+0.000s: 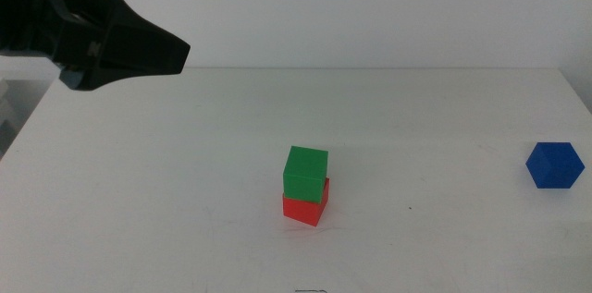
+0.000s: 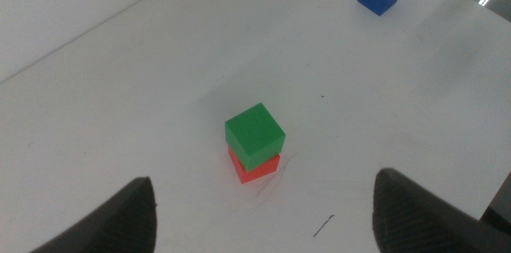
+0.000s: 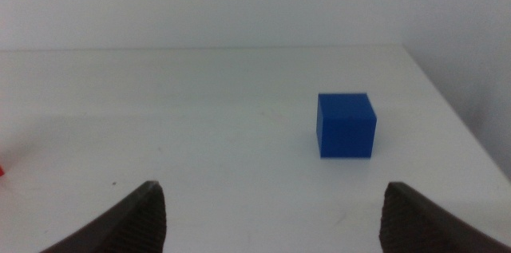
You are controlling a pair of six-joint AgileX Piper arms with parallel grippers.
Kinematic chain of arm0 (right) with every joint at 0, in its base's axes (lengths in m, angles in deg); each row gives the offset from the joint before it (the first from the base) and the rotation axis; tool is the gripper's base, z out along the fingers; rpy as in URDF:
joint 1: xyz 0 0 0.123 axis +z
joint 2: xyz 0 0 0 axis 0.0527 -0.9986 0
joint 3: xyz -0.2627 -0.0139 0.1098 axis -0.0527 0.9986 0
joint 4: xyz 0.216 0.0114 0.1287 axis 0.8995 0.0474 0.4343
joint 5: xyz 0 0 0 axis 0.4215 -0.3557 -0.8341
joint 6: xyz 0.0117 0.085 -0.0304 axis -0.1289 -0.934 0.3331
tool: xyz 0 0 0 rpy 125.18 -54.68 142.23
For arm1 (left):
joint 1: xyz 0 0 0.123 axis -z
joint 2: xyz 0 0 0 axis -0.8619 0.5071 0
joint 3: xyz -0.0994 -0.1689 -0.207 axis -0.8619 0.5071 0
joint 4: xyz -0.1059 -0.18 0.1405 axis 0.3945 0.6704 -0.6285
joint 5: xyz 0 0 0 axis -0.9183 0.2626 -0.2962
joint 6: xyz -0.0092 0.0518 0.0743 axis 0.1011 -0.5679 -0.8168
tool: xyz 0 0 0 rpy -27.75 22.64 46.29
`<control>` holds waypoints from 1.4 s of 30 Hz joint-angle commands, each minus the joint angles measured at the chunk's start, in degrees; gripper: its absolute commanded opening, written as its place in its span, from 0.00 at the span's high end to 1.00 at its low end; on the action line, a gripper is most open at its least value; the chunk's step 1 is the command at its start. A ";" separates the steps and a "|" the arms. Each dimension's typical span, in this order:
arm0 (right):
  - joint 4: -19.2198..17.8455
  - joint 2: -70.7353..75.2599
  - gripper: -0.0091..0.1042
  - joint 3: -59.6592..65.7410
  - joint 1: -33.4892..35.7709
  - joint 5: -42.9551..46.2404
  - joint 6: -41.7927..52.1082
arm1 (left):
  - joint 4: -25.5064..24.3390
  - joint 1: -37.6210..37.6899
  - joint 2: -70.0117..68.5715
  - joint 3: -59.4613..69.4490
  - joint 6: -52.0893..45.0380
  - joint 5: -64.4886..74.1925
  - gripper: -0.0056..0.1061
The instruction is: Stack red cubes first, then green, then blue cubes in a specific spot.
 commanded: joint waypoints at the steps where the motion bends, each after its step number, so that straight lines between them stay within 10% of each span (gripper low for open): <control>1: 0.84 0.89 0.11 -2.60 -0.34 2.80 0.46 | 2.36 -0.02 -0.68 -1.91 -0.15 -2.64 0.13; 12: 2.38 -19.68 0.11 -31.94 -0.30 -26.43 1.00 | 2.36 -0.02 -0.68 -1.91 -0.13 -2.71 0.13; 42: -1.39 -76.07 0.11 -70.43 -0.42 -45.92 -0.35 | 2.37 -0.02 -0.68 -1.91 -0.13 -2.71 0.13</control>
